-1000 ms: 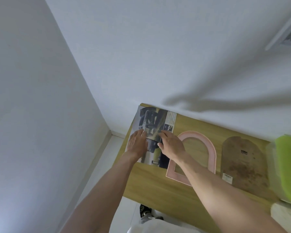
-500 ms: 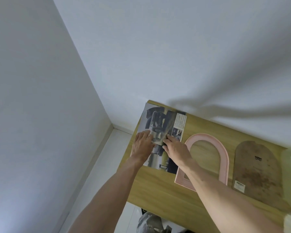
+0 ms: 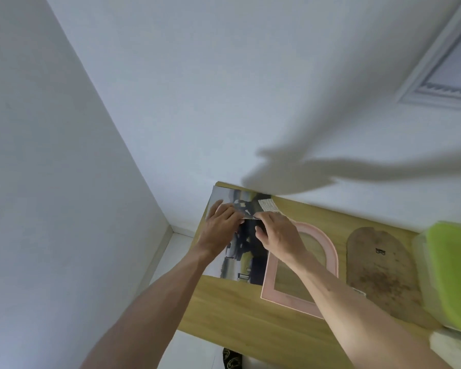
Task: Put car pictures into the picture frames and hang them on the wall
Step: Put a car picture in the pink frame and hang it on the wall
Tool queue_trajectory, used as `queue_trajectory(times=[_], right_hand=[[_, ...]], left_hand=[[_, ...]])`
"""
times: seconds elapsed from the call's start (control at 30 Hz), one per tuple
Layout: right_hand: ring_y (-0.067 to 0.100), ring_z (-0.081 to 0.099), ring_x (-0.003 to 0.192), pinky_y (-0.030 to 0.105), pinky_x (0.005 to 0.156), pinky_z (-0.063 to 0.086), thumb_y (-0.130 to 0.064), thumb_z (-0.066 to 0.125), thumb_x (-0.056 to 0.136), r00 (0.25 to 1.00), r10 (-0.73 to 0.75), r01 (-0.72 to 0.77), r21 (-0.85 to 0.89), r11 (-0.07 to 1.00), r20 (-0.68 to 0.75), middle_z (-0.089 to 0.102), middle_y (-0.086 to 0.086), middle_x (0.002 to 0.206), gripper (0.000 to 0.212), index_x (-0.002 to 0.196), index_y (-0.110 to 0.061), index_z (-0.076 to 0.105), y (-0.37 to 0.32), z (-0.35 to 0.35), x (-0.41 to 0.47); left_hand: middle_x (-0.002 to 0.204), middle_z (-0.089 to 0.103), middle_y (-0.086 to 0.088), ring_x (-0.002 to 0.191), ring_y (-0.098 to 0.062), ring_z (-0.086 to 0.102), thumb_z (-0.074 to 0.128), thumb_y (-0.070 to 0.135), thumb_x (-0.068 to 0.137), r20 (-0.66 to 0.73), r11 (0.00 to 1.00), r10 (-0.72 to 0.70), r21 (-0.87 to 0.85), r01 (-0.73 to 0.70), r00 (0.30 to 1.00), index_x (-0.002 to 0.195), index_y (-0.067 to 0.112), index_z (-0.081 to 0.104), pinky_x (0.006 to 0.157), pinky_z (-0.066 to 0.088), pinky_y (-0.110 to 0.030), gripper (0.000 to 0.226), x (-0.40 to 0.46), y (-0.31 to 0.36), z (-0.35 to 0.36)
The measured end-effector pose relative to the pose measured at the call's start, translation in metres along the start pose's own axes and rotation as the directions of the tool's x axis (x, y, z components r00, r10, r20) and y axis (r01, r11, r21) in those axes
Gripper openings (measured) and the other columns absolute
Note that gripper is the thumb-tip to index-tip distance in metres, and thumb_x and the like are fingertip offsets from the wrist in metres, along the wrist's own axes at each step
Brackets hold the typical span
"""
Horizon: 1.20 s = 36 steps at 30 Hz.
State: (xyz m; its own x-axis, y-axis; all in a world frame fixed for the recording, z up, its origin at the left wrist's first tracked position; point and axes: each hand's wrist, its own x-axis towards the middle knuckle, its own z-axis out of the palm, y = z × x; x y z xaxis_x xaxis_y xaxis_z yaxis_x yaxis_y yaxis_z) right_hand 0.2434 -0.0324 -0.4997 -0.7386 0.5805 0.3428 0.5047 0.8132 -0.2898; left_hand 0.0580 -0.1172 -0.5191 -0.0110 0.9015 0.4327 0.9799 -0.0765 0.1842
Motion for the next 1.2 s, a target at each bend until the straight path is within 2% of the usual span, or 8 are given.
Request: queue_trajectory(times=[0.13,0.33,0.47,0.57,0.7,0.9,1.03,1.2], right_hand=[[0.025,0.067,0.086,0.038,0.072,0.056,-0.007,0.059,0.094,0.983,0.165,-0.146,0.197,0.969,-0.082,0.071,0.002,0.1,0.022,0.113,-0.016,0.064,0.006,-0.031,0.011],[0.009,0.066,0.079,0.018,0.068,0.052,-0.005,0.059,0.094,0.875,0.477,-0.345,0.583,0.736,-0.085,0.071,-0.006,0.096,0.023,0.111,-0.019,0.065,0.029,-0.096,0.005],[0.008,0.069,0.087,0.026,0.075,0.054,-0.007,0.06,0.092,0.723,0.691,-0.459,0.75,0.476,0.004,0.071,-0.005,0.094,0.023,0.105,-0.025,0.065,0.054,-0.127,-0.011],[0.011,0.072,0.078,0.026,0.06,0.052,-0.005,0.058,0.093,0.58,0.811,-0.461,0.854,0.243,0.082,0.073,-0.001,0.093,0.023,0.108,-0.021,0.064,0.07,-0.143,-0.031],[0.02,0.07,0.084,0.03,0.064,0.052,-0.004,0.059,0.091,0.432,0.889,-0.479,0.874,0.083,0.152,0.071,0.005,0.099,0.026,0.111,-0.021,0.064,0.089,-0.139,-0.06],[0.01,0.066,0.079,0.018,0.054,0.046,-0.006,0.06,0.094,0.397,0.897,-0.712,0.682,0.167,0.195,0.068,0.001,0.101,0.019,0.111,-0.015,0.059,0.092,-0.106,-0.103],[0.013,0.065,0.068,0.033,0.059,0.056,-0.009,0.061,0.093,0.439,0.864,-0.858,0.401,0.322,0.246,0.071,-0.001,0.1,0.022,0.111,-0.023,0.064,0.093,-0.065,-0.135],[0.006,0.051,0.049,0.015,0.039,0.035,-0.012,0.063,0.093,0.464,0.843,-0.886,0.158,0.436,0.274,0.071,-0.002,0.09,0.029,0.121,-0.019,0.065,0.08,-0.037,-0.159]], left_hand=[[0.105,0.072,-0.001,0.106,-0.024,0.061,0.064,0.03,0.092,-0.004,0.948,-0.223,-0.233,0.216,0.975,0.104,0.014,0.072,0.099,0.037,-0.027,0.022,0.039,0.031,-0.033],[0.105,0.071,0.003,0.096,-0.015,0.066,0.079,0.044,0.076,0.119,0.61,-0.557,-0.613,0.502,0.822,0.117,0.021,0.064,0.085,0.053,-0.026,0.049,0.089,0.052,-0.065],[0.095,0.073,0.007,0.077,-0.012,0.069,0.081,0.038,0.075,0.242,0.474,-0.576,-0.68,0.56,0.781,0.109,0.021,0.067,0.065,0.058,-0.02,0.041,0.103,0.077,-0.066],[0.084,0.074,0.004,0.075,-0.016,0.073,0.083,0.036,0.071,0.324,0.351,-0.576,-0.731,0.585,0.751,0.102,0.02,0.068,0.073,0.061,-0.033,0.038,0.103,0.093,-0.053],[0.084,0.075,-0.002,0.079,-0.017,0.072,0.078,0.013,0.077,0.425,0.309,-0.514,-0.719,0.623,0.745,0.097,0.018,0.067,0.078,0.058,-0.033,0.024,0.097,0.117,-0.038],[0.081,0.073,0.0,0.077,-0.015,0.07,0.073,0.007,0.079,0.513,0.396,-0.482,-0.595,0.699,0.71,0.107,0.013,0.07,0.069,0.058,-0.027,0.028,0.072,0.129,-0.005],[0.077,0.067,0.004,0.07,-0.006,0.063,0.07,0.008,0.085,0.579,0.501,-0.493,-0.42,0.756,0.649,0.114,0.011,0.069,0.058,0.048,-0.015,0.029,0.038,0.132,0.015],[0.087,0.067,0.004,0.076,-0.013,0.066,0.066,0.012,0.089,0.619,0.608,-0.486,-0.267,0.747,0.617,0.129,0.016,0.061,0.062,0.056,-0.024,0.041,0.007,0.134,0.037]])
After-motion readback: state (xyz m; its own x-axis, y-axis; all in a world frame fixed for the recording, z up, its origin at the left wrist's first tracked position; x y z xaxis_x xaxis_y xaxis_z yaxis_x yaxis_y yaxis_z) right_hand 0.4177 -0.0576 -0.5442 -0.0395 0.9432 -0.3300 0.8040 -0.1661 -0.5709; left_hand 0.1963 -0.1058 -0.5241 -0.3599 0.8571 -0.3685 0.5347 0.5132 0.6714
